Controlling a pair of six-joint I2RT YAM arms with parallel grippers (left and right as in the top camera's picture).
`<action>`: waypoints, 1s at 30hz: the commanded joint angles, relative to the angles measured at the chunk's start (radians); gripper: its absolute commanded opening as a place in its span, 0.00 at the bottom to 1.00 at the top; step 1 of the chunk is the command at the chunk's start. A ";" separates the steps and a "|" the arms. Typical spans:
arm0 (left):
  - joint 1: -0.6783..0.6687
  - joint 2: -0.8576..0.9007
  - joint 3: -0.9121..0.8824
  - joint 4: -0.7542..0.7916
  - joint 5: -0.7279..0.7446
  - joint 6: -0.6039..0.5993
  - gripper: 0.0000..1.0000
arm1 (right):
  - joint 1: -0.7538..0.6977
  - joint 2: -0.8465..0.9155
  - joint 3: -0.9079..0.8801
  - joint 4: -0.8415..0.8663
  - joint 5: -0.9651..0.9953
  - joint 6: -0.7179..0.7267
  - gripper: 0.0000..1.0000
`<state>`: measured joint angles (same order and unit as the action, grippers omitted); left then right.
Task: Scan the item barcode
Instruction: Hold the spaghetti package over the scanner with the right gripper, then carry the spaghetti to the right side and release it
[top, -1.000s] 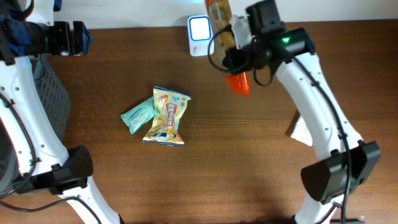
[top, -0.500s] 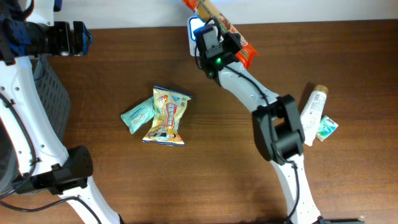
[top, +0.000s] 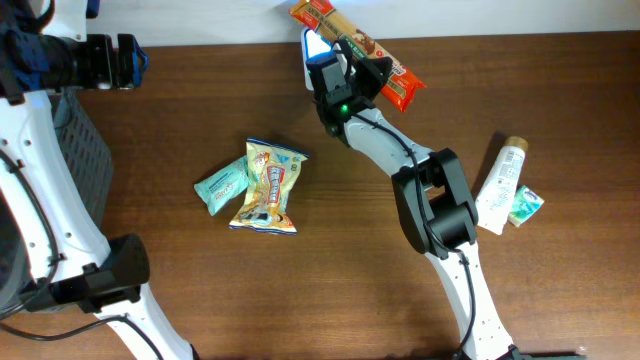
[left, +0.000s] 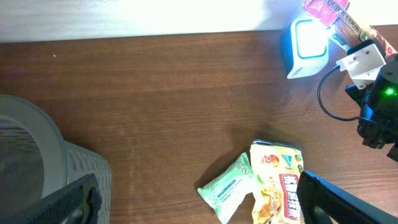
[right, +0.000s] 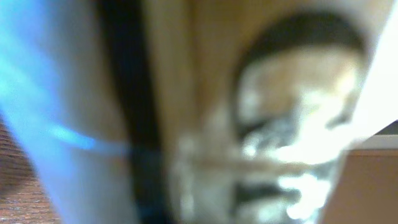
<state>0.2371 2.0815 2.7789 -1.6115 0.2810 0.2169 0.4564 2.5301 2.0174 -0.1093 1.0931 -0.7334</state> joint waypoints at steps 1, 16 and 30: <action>0.002 -0.010 0.003 0.001 0.008 0.006 0.99 | 0.023 -0.020 0.042 0.029 0.105 0.030 0.04; 0.002 -0.010 0.003 0.001 0.008 0.006 0.99 | -0.112 -0.667 0.042 -1.086 -0.777 1.042 0.04; 0.002 -0.010 0.003 0.001 0.008 0.006 0.99 | -0.550 -0.610 -0.621 -0.811 -1.154 1.207 0.04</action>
<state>0.2371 2.0811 2.7789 -1.6100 0.2810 0.2173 -0.0544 1.9556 1.4635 -1.0023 0.0006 0.4458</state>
